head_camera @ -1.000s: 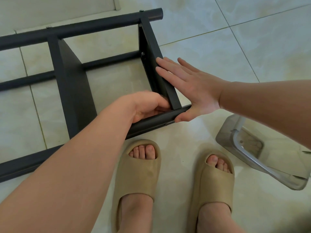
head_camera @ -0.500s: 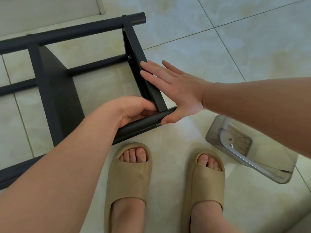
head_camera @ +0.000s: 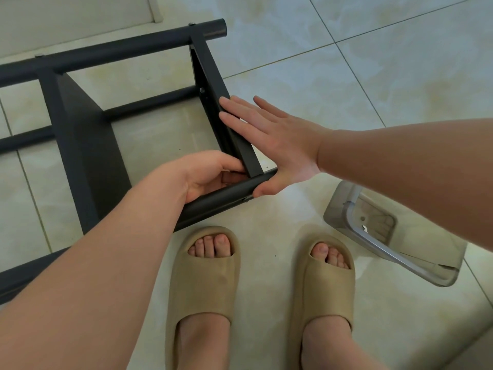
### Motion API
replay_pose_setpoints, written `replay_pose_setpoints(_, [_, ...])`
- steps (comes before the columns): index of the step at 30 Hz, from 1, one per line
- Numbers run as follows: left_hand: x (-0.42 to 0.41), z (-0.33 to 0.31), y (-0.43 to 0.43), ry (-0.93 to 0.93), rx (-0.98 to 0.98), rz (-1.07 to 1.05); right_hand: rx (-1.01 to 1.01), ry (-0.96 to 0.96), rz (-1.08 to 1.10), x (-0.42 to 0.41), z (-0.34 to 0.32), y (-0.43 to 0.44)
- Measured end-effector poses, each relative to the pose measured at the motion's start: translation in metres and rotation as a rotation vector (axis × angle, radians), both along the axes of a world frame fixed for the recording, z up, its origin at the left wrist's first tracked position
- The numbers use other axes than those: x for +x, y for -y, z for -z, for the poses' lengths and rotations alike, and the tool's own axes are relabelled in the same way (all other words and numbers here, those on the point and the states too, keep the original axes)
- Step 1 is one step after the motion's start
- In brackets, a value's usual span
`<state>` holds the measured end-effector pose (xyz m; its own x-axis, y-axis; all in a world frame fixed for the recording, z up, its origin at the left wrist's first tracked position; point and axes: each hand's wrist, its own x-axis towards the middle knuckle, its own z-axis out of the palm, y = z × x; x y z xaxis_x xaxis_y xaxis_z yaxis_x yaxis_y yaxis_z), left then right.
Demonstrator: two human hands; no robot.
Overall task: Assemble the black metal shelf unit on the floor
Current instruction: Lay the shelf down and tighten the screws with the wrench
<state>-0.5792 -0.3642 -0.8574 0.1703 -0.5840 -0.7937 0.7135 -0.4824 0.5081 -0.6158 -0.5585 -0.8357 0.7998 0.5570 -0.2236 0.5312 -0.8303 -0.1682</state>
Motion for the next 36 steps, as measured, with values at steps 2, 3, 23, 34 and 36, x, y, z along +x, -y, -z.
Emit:
replay_pose_setpoints(2, [-0.0004,-0.0004,0.0001,0.029,0.03,0.026,0.001,0.002,-0.002,-0.0002,0.0003,-0.0001])
replay_pose_setpoints(3, [-0.0003,0.0005,0.0007,0.053,0.031,0.008,0.002,0.001,-0.002,-0.0003,0.0003,0.0001])
replay_pose_setpoints(23, [0.001,0.0038,0.0001,0.037,-0.031,0.036,0.013,0.005,0.002,-0.0003,0.0008,0.0004])
replay_pose_setpoints(34, [0.0007,0.0042,0.002,0.101,-0.056,-0.037,0.021,0.005,-0.002,0.0001,0.0014,0.0008])
replay_pose_setpoints(36, [0.0006,0.004,0.0016,0.104,-0.064,-0.046,0.018,0.003,-0.003,0.0001,0.0016,0.0008])
